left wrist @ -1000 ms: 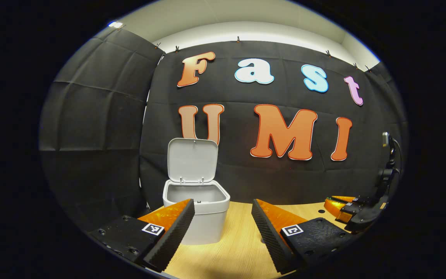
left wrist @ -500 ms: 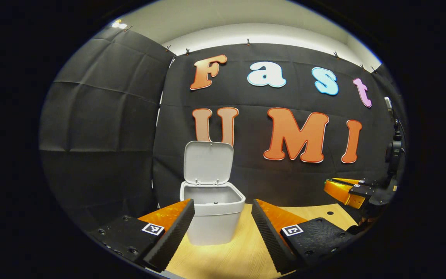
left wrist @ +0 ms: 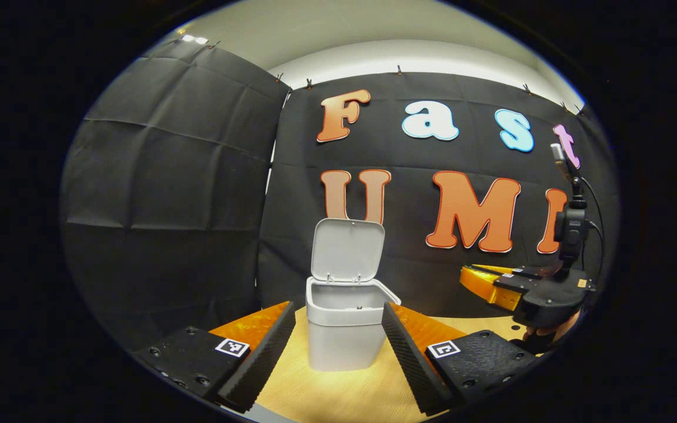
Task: Press the lid of the desktop garbage bin to open it, pick up the crumpled paper on the desktop and throw it into the bin, then pick up the pop can on the desktop and drop it into the bin, and finally close the garbage bin lid.
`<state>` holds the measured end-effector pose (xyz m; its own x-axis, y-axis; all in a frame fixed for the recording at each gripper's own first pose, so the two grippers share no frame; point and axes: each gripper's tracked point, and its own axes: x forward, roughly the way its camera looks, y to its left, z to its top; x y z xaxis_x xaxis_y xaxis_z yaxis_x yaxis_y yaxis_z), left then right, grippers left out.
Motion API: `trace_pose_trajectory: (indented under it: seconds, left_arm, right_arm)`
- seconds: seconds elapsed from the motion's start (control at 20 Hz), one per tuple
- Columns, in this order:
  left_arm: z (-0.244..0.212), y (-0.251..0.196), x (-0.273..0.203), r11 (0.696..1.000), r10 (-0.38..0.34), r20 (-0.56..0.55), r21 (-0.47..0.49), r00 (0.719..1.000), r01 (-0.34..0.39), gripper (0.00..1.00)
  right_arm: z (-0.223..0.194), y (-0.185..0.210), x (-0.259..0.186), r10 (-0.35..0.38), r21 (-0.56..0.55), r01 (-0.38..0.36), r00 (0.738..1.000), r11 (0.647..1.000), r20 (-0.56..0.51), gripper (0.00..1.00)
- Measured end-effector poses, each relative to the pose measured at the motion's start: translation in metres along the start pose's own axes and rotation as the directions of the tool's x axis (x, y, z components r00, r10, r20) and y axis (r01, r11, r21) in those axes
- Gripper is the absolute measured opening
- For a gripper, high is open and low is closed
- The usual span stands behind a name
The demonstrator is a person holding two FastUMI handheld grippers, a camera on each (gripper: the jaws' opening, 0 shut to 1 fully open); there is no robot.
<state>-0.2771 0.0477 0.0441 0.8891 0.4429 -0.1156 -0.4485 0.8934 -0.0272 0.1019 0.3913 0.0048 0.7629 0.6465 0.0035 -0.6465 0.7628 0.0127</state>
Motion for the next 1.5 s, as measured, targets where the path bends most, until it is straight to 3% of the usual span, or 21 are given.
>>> trace_pose_trajectory:
  seconds: [0.2, 0.5, 1.2, 1.3, 1.5]
  left_arm:
    - [0.003, 0.022, -0.006, 0.999, 0.048, 0.010, 0.003, 0.999, -0.048, 0.93]
    - [0.006, 0.052, -0.016, 0.993, 0.120, 0.021, 0.014, 0.993, -0.121, 0.94]
    - [0.004, 0.083, -0.021, 0.982, 0.190, 0.022, -0.004, 0.982, -0.190, 0.94]
    - [0.005, 0.086, -0.020, 0.981, 0.195, 0.023, -0.003, 0.981, -0.195, 0.94]
    - [0.002, 0.085, -0.021, 0.981, 0.194, 0.016, -0.001, 0.981, -0.194, 0.94]
  right_arm:
    - [0.001, 0.029, 0.033, 0.058, -0.004, -0.058, 0.998, 0.998, 0.005, 0.15]
    - [0.007, 0.057, 0.075, 0.086, -0.011, -0.086, 0.996, 0.996, 0.023, 0.15]
    - [-0.011, 0.083, 0.162, 0.093, 0.004, -0.093, 0.996, 0.996, -0.010, 0.15]
    - [-0.015, 0.082, 0.166, 0.083, 0.002, -0.083, 0.996, 0.997, -0.020, 0.17]
    - [-0.015, 0.078, 0.172, 0.072, -0.005, -0.072, 0.997, 0.997, -0.012, 0.33]
